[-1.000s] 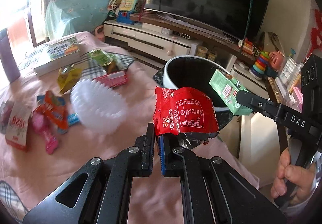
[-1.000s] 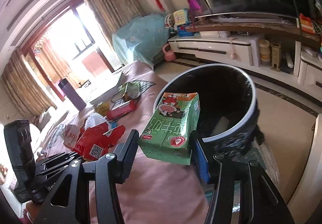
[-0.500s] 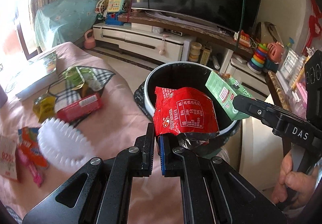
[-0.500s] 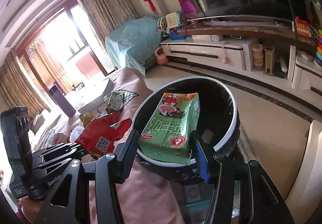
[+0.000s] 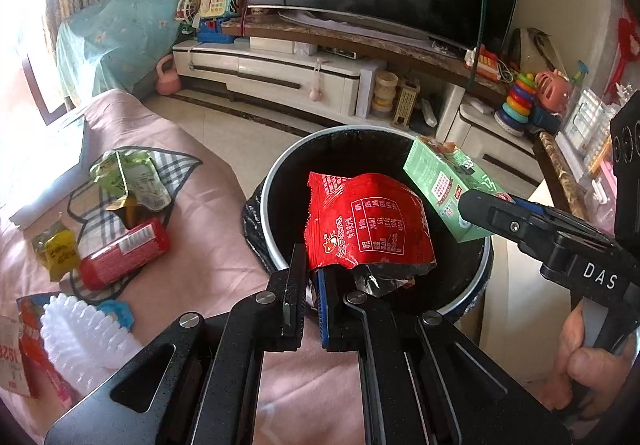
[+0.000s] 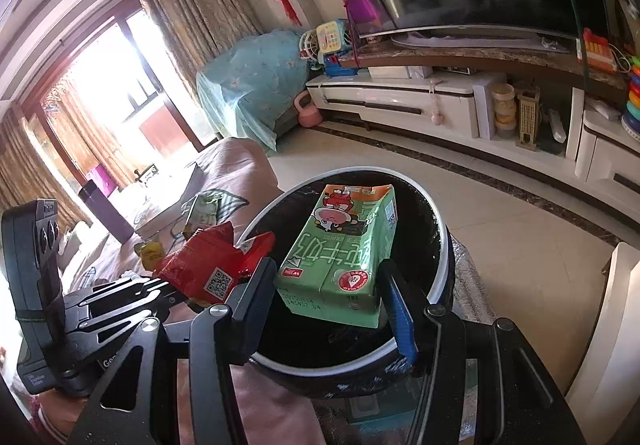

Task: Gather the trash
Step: 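Carry both items over the bin and open both tools to drop them, then return both open tools to the table trash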

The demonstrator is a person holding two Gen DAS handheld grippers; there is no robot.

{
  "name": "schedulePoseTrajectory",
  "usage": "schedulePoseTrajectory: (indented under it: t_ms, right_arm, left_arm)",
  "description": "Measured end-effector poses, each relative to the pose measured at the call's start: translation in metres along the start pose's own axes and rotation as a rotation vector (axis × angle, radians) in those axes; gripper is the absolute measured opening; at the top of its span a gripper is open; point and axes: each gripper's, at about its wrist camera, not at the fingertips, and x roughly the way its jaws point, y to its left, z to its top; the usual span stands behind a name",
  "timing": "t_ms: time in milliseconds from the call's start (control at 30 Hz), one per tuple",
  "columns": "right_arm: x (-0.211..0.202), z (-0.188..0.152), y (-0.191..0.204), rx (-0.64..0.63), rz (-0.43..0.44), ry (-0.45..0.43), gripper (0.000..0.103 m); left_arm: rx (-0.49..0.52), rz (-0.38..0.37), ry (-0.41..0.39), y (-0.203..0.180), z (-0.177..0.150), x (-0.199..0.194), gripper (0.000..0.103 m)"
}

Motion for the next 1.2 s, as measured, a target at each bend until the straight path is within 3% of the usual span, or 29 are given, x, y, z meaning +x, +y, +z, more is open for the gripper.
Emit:
schedulePoseTrajectory:
  t_ms: [100,167,233,433,533,667,1200]
  right_arm:
    - [0.003,0.0,-0.003,0.008,-0.001,0.006,0.054]
    - [0.006,0.002,-0.006,0.015,0.002,0.011,0.056]
    - [0.009,0.006,-0.009,0.031,0.002,0.013,0.057]
    - [0.004,0.007,-0.014,0.056,-0.003,0.0,0.072]
    - [-0.002,0.004,-0.013,0.065,0.004,-0.007,0.077]
    - [-0.008,-0.003,-0.005,0.07,0.015,-0.018,0.091]
    - [-0.016,-0.057,0.068,-0.002,0.148,-0.036,0.097]
  left_arm:
    - [0.006,0.004,0.023,-0.002,0.002,0.006,0.009]
    - [0.007,0.014,0.032,-0.004,0.003,0.01,0.026]
    - [0.004,0.027,0.025,-0.004,0.003,0.008,0.054]
    - [-0.026,0.029,0.01,0.002,-0.002,-0.004,0.059]
    - [-0.047,0.026,-0.002,0.007,-0.009,-0.013,0.068]
    - [-0.088,0.018,-0.022,0.015,-0.026,-0.032,0.08]
    - [-0.267,0.096,-0.088,0.085,-0.121,-0.109,0.082]
